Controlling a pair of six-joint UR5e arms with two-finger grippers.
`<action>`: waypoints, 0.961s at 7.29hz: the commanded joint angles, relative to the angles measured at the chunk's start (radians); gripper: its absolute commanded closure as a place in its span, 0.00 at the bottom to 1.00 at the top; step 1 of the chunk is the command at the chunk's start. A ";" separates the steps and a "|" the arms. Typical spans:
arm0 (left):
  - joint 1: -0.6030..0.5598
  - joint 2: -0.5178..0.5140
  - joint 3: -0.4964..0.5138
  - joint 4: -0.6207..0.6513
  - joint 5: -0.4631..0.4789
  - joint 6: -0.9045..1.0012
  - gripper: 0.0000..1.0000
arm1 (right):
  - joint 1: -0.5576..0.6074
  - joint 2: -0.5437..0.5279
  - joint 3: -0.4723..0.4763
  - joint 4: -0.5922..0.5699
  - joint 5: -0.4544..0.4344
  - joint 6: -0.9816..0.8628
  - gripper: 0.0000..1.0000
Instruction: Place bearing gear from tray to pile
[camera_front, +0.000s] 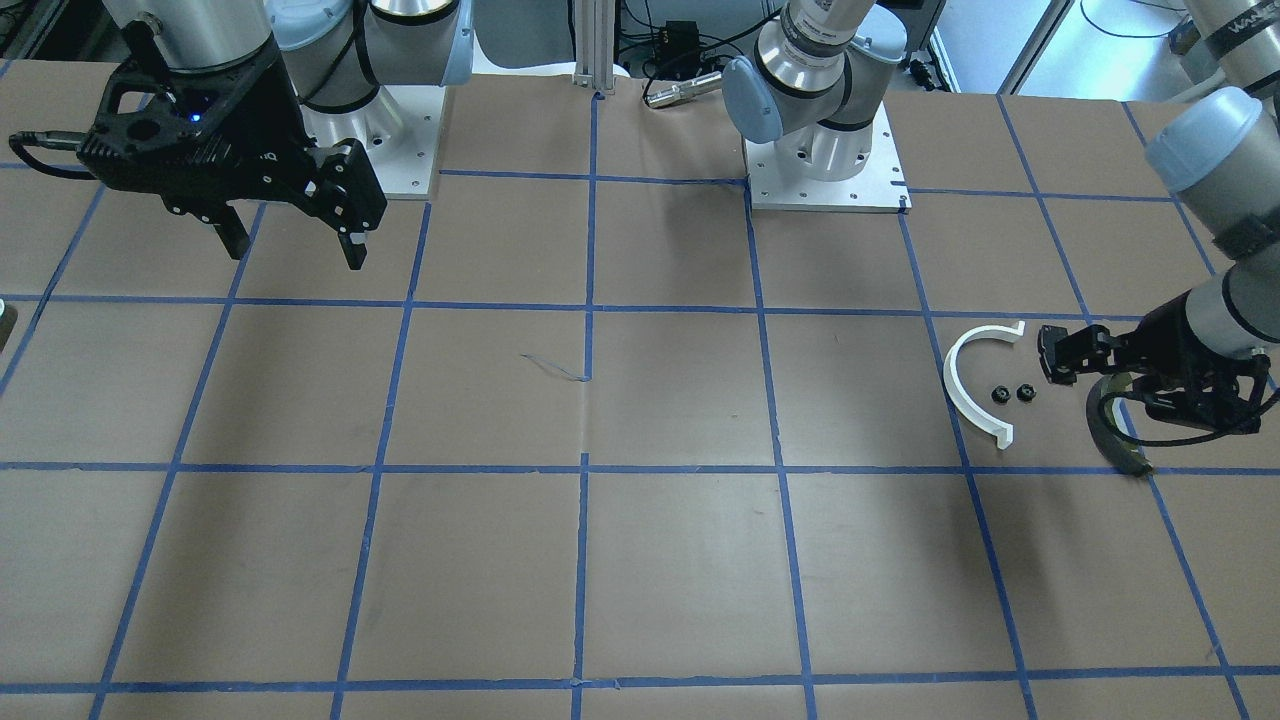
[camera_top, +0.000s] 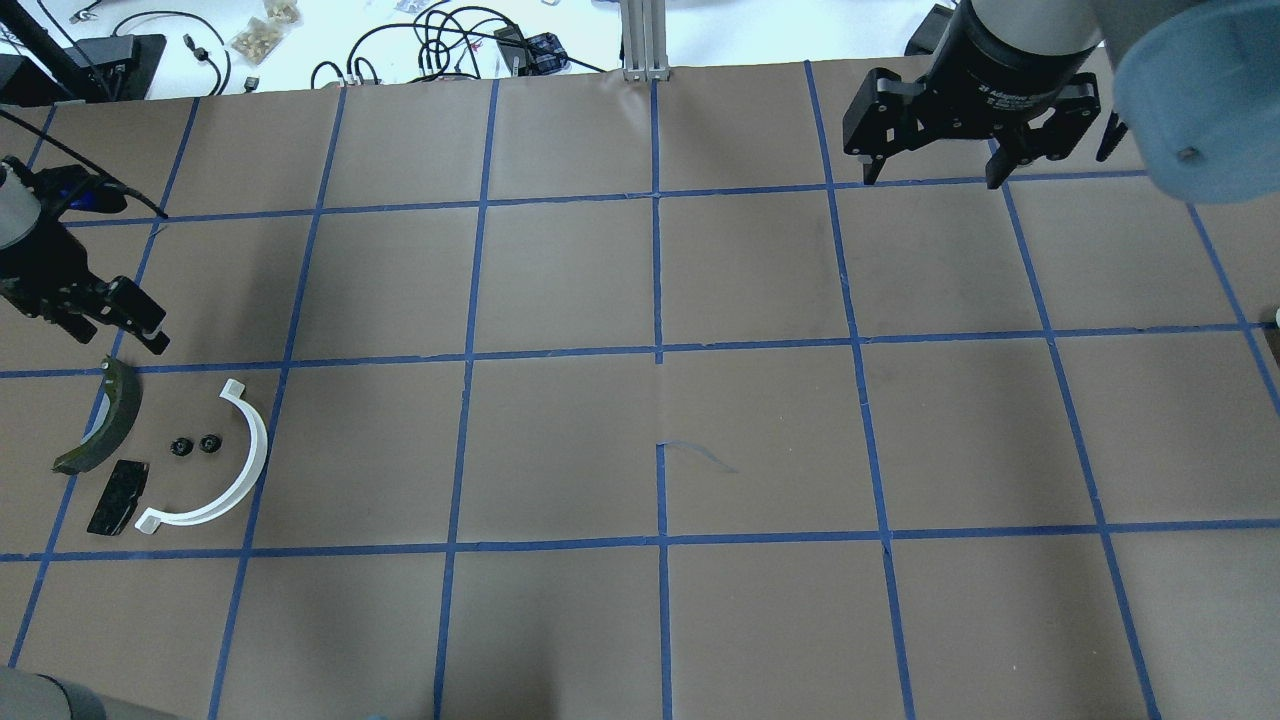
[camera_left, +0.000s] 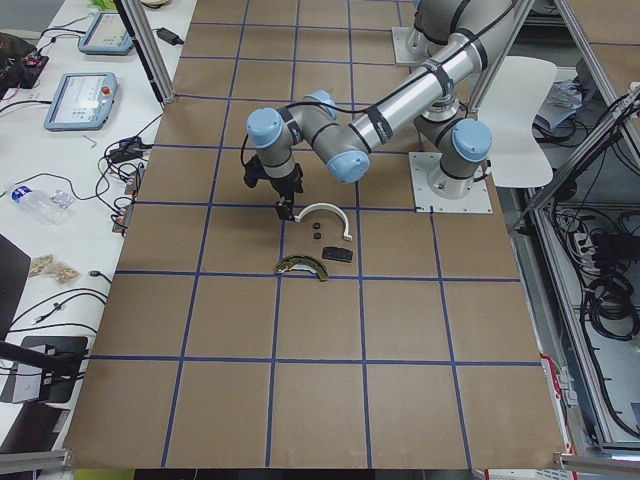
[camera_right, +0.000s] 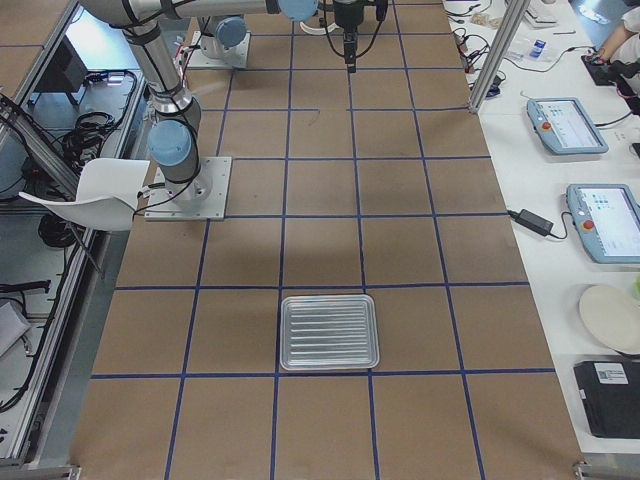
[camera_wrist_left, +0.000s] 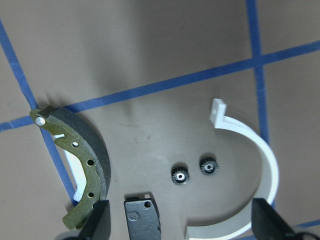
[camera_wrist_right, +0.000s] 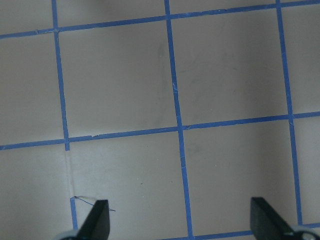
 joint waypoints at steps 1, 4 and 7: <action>-0.144 0.072 0.016 -0.071 -0.009 -0.274 0.00 | 0.000 0.000 0.000 -0.001 0.000 0.000 0.00; -0.354 0.169 0.068 -0.133 -0.040 -0.349 0.00 | 0.000 0.000 0.000 -0.001 0.000 0.000 0.00; -0.468 0.256 0.082 -0.210 -0.106 -0.539 0.00 | 0.000 0.000 0.000 -0.001 0.000 0.000 0.00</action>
